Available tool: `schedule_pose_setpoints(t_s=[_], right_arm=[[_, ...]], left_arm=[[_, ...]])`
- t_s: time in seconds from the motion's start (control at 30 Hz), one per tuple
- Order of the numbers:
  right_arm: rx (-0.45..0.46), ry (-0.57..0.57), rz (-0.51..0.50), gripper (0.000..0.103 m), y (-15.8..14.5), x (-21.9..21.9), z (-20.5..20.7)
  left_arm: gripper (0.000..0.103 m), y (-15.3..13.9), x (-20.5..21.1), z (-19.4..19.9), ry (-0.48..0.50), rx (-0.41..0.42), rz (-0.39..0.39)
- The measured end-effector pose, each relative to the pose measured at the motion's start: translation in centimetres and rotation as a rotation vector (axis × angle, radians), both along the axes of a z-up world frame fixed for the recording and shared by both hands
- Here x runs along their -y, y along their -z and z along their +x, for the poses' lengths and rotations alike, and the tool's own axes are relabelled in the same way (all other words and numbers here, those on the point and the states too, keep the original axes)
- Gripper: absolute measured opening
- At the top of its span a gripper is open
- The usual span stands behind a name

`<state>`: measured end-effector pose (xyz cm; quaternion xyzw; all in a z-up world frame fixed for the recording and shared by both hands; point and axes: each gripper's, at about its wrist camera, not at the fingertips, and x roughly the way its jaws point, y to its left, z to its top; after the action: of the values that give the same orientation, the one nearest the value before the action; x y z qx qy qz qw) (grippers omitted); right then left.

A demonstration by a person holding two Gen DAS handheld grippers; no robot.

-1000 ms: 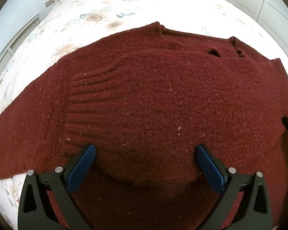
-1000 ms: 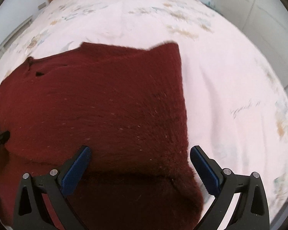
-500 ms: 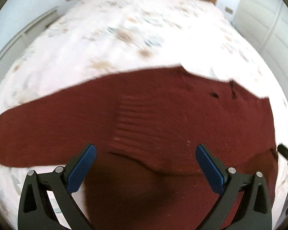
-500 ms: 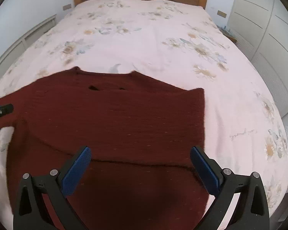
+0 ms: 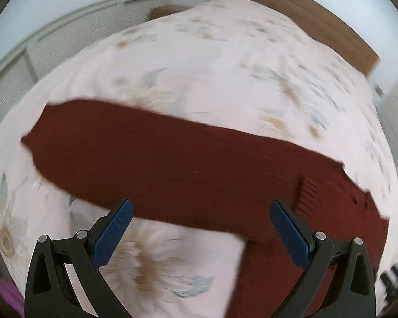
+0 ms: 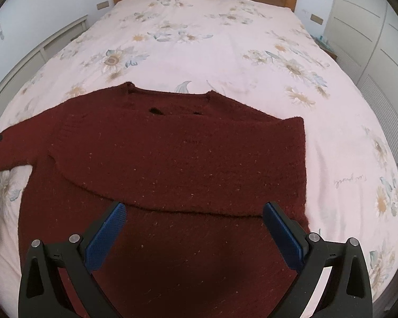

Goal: Fold small clothes

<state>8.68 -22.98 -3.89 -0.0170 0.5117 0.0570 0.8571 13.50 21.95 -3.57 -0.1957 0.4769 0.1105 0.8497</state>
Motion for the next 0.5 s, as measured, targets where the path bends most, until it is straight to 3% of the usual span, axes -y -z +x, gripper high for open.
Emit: schedule_pose_setpoints(t_s=[0.07,0.27,0.5], right_arm=[[-0.006,0.003,-0.015,0.102,0.1,0.0,0.1],[-0.030,0.028,-0.030,0.102,0.8,0.4,0.5],[-0.050,0.032,-0.054,0.102,1.7,0.8,0.7]], left_arm=[[0.102,0.6,-2.6,-0.4,-0.057,-0.016,-0.057],[0.102,2.8,-9.1,-1.1,-0.319,-0.086,-0.085],[0.102,6.1,-13.6,-0.8,-0.430,-0.204,-0.120]])
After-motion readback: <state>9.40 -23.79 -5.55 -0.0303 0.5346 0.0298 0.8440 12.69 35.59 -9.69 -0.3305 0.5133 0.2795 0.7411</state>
